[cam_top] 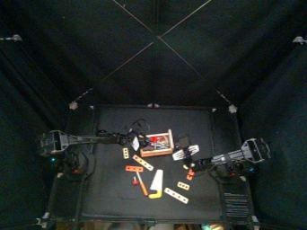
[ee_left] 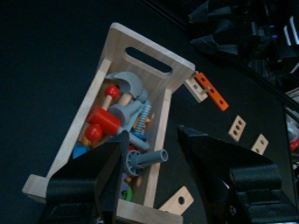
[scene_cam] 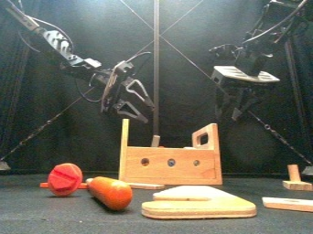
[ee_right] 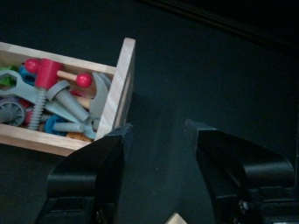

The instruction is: Grab pegged board

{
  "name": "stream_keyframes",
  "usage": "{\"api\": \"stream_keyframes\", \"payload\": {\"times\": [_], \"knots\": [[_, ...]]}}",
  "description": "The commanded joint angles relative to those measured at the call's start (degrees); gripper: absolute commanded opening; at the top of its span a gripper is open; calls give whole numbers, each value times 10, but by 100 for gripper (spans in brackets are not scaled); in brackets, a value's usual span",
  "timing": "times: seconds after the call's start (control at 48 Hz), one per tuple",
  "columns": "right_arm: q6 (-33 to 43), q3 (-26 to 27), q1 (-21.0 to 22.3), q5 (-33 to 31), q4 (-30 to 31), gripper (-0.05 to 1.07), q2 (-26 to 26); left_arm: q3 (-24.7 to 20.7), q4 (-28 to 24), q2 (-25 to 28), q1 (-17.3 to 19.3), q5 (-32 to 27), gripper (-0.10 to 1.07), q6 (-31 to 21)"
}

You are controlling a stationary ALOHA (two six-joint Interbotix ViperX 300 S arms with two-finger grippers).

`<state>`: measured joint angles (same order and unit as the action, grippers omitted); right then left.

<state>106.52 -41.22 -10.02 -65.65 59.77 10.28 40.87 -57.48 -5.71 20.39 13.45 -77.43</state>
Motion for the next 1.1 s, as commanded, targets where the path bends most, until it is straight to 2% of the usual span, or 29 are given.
{"api": "stream_keyframes", "payload": {"times": [0.0,0.25,0.479,0.646,0.875,1.083], "knots": [[-1,4,-18,-1,-8,88,29,-3,-10,-19,1,8,85,1],[6,-13,-87,-2,-85,88,64,35,-30,-67,-1,65,85,1],[7,-14,-105,-1,-181,88,58,110,-32,-124,0,87,85,2],[8,-15,-115,-1,-227,88,46,166,-31,-175,0,89,85,11],[33,-16,-116,11,-266,88,22,216,10,-238,-8,91,85,79],[134,-24,-149,11,-256,88,4,258,89,-277,-15,91,85,172]]}}
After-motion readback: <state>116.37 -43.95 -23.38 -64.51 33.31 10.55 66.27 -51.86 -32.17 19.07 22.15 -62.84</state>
